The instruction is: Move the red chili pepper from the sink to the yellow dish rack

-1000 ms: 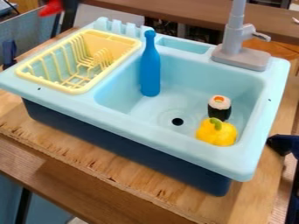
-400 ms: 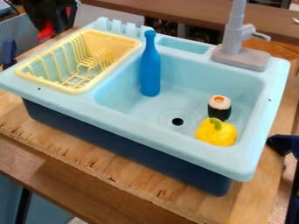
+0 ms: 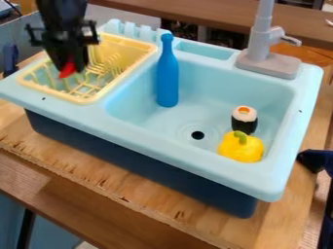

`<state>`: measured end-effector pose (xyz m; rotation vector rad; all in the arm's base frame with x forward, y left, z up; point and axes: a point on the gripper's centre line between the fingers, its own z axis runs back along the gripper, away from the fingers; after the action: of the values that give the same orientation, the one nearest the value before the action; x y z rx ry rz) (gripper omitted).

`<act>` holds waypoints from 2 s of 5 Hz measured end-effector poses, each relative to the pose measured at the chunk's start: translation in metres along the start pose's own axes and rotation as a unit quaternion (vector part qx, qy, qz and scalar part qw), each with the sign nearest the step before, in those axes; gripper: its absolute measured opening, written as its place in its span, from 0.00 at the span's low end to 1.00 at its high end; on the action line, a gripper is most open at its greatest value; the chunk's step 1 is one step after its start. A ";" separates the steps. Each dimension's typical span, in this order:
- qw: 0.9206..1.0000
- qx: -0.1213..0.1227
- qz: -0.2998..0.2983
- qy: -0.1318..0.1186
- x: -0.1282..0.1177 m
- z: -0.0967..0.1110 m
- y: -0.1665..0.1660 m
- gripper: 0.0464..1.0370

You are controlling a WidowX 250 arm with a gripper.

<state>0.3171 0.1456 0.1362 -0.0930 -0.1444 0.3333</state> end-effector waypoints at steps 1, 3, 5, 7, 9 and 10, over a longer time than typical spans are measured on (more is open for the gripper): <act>1.000 0.014 -0.011 0.025 0.000 -0.022 -0.009 0.28; 0.997 0.017 -0.058 0.053 0.006 -0.047 -0.034 0.28; 0.997 0.007 -0.053 0.049 0.007 -0.048 -0.037 0.32; 0.997 0.025 -0.065 0.018 0.007 -0.021 -0.054 0.87; 0.994 0.066 -0.089 -0.022 -0.003 0.029 -0.072 0.96; 0.990 0.069 -0.111 -0.045 -0.002 0.047 -0.078 0.96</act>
<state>0.3322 0.0748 0.1914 0.0755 -0.2190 0.1251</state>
